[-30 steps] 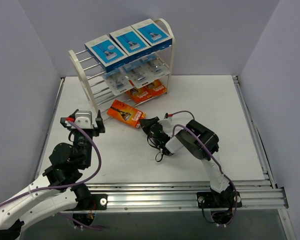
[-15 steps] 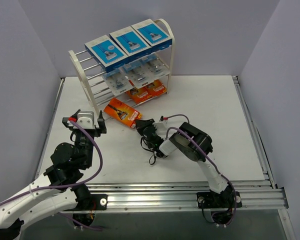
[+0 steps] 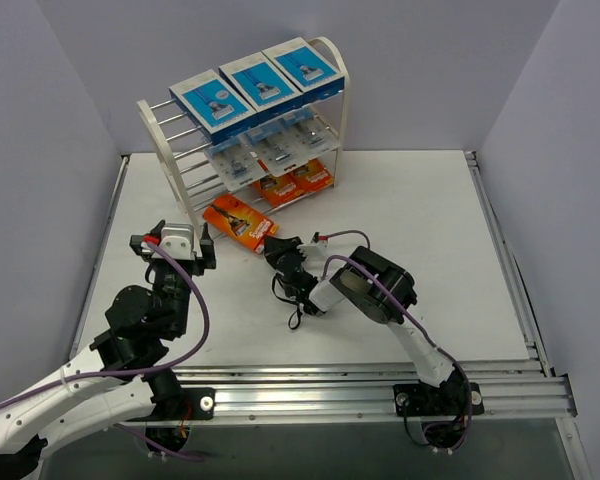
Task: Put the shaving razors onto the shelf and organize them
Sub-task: Place the shaving razor onto shelf
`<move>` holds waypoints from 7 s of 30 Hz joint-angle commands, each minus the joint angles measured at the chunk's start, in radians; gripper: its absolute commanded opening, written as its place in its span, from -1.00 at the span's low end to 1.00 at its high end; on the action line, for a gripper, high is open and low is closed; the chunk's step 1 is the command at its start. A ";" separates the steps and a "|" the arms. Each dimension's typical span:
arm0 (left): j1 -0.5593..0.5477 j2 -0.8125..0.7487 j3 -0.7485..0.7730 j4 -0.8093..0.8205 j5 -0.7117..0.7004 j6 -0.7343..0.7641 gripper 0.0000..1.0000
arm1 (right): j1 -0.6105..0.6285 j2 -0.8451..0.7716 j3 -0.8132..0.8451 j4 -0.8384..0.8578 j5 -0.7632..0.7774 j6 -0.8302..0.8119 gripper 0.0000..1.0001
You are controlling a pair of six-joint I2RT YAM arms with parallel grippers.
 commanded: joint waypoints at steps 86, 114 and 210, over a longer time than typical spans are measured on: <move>-0.026 0.009 0.011 -0.005 0.035 -0.048 0.65 | 0.010 0.196 0.429 0.391 0.263 -0.038 -0.37; -0.023 0.014 0.013 0.013 -0.001 -0.010 0.65 | -0.010 -0.258 -0.071 0.221 0.134 -0.228 0.70; 0.204 -0.066 0.021 -0.529 0.137 -0.328 0.88 | -0.437 -1.351 -0.148 -1.364 -0.201 -0.913 1.00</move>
